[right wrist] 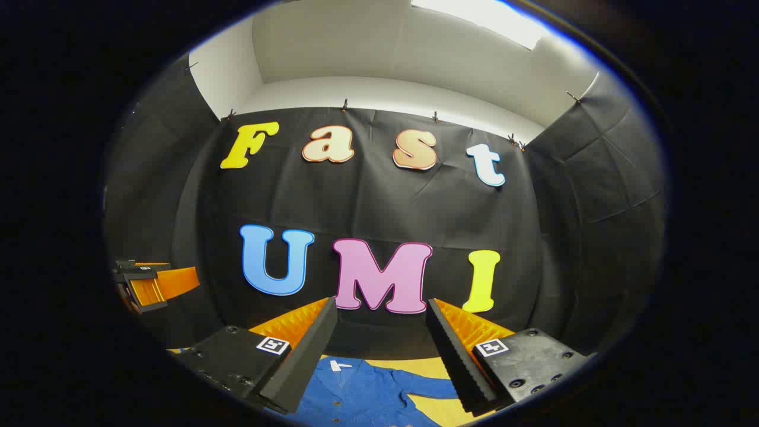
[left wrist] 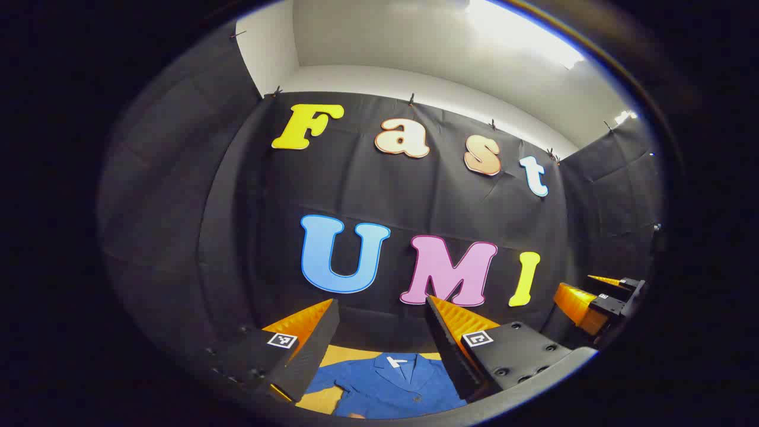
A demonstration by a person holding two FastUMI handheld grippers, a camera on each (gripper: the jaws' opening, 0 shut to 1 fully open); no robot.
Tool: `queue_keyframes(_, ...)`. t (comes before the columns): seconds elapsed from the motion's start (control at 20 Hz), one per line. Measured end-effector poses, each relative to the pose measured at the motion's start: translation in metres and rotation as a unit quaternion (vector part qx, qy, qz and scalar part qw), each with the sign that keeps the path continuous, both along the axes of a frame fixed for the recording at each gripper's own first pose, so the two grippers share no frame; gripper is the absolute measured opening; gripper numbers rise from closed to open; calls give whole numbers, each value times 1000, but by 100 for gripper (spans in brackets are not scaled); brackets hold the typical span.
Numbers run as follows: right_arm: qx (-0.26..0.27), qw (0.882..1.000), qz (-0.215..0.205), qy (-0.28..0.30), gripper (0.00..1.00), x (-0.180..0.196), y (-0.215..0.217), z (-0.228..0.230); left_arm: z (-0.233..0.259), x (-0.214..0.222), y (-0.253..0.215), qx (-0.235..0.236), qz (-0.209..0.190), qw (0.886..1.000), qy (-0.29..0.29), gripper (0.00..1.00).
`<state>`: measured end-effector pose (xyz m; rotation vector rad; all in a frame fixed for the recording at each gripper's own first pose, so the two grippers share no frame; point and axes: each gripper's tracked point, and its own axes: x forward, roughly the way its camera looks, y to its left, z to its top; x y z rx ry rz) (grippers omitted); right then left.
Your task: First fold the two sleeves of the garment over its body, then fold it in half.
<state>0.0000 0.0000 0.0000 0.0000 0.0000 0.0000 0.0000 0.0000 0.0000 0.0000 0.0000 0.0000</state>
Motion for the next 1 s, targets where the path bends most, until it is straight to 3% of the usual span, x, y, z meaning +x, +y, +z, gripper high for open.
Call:
queue_keyframes(0.9,0,1000,4,19,97,1,1,-15,2,0,-36,58,-45,997,-11,83)
queue_keyframes(0.95,4,1000,4,19,94,0,2,-15,3,0,-36,56,-47,997,-11,83)
queue_keyframes(1.0,5,1000,3,21,97,-2,0,-15,1,1,-37,55,-47,997,-10,83)
